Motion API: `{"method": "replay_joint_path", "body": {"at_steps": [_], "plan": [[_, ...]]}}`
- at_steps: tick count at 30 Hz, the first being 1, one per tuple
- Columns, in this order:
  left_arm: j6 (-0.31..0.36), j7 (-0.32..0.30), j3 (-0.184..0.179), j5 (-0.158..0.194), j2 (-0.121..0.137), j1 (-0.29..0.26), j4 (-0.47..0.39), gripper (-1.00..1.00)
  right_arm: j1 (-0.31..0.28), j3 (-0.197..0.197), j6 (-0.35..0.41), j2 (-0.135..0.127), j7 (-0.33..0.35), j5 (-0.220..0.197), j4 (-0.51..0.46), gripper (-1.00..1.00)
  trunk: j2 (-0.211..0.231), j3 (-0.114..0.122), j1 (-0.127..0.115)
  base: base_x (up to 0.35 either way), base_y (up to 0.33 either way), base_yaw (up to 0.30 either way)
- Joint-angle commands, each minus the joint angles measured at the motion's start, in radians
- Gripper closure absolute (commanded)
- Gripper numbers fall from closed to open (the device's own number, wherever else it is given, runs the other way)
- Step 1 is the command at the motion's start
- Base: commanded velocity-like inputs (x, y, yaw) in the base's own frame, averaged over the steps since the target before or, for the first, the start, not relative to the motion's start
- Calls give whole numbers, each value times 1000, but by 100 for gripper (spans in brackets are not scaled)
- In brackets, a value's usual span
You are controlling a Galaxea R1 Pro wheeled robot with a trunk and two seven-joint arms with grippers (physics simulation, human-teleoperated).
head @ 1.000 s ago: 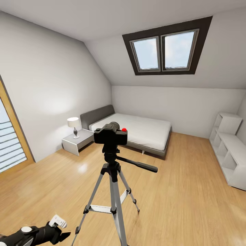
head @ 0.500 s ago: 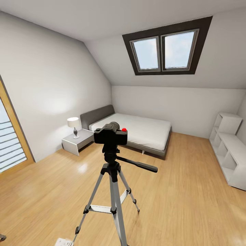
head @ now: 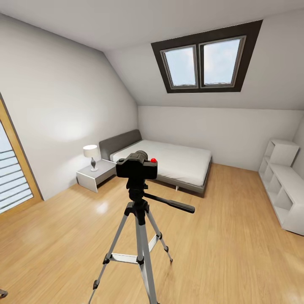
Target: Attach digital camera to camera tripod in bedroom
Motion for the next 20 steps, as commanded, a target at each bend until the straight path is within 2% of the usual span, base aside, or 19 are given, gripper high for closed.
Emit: {"method": "replay_joint_path", "body": {"at_steps": [1, 4, 7, 20], "plan": [[1, -1, -8, 12, 0, 6, -1, -100, 0, 4, 6, 11, 2, -3, 1, -100, -1, 0, 0, 0, 0, 0], [13, 0, -10, 20, -7, 36, -1, -100, 0, 4, 6, 46, 0, -3, 7, -100, -1, 0, 0, 0, 0, 0], [17, 0, -11, 21, -13, 59, -1, -100, 0, 4, 6, 59, 0, -3, 10, -100, -1, 0, 0, 0, 0, 0], [21, 1, -12, 22, -19, 103, 0, -100, 0, 0, 6, 64, -1, -3, 12, -100, -1, 0, 0, 0, 0, 0]]}}
